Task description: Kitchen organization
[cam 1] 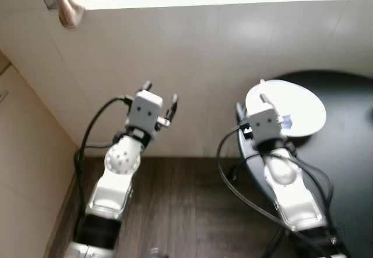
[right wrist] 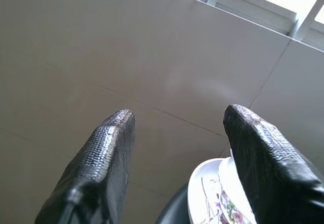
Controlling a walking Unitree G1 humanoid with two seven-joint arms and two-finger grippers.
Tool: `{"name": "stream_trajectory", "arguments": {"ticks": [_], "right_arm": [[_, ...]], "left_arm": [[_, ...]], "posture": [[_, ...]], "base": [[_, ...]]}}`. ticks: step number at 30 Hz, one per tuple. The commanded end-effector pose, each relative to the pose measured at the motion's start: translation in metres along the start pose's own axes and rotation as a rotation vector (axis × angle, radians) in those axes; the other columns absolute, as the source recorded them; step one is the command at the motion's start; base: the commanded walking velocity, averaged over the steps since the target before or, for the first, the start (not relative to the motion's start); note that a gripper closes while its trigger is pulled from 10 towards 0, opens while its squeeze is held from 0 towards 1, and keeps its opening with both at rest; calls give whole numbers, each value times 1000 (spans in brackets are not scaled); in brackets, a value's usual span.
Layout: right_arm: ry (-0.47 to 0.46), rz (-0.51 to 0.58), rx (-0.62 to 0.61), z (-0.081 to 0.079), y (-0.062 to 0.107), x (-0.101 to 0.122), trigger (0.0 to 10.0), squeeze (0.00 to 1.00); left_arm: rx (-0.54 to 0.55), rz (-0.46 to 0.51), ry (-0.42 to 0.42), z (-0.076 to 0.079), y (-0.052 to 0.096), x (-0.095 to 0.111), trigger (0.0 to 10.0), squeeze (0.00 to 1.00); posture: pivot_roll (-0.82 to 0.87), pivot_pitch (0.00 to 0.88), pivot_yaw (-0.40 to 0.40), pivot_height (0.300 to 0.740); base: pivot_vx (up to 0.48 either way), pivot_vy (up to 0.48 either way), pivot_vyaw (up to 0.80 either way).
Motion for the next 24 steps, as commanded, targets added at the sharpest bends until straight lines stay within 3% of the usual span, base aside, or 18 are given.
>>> {"name": "stream_trajectory", "arguments": {"ticks": [1,24], "right_arm": [[20,-15,-24,11,1,-4,10000,0],[41,-61,-32,15,2,-14,10000,0]], "left_arm": [[-21,15,9,7,-2,4,10000,0],[-29,14,15,11,-2,3,10000,0]], "posture": [[-114,47,37,740],[-120,51,32,740]], "base": [[289,0,0],[289,0,0]]}}
Point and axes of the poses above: a point about 5 cm out from each wrist's last joint towards the gripper, its own y axis pointing back from the gripper into the wrist, its own x axis along the axis of the wrist's last joint, z = x × y, the point moved 6 cm from there along -y, pointing out of the wrist towards the gripper, and after that the axes turned 5 degrees about -y, right-handed, at the moved point
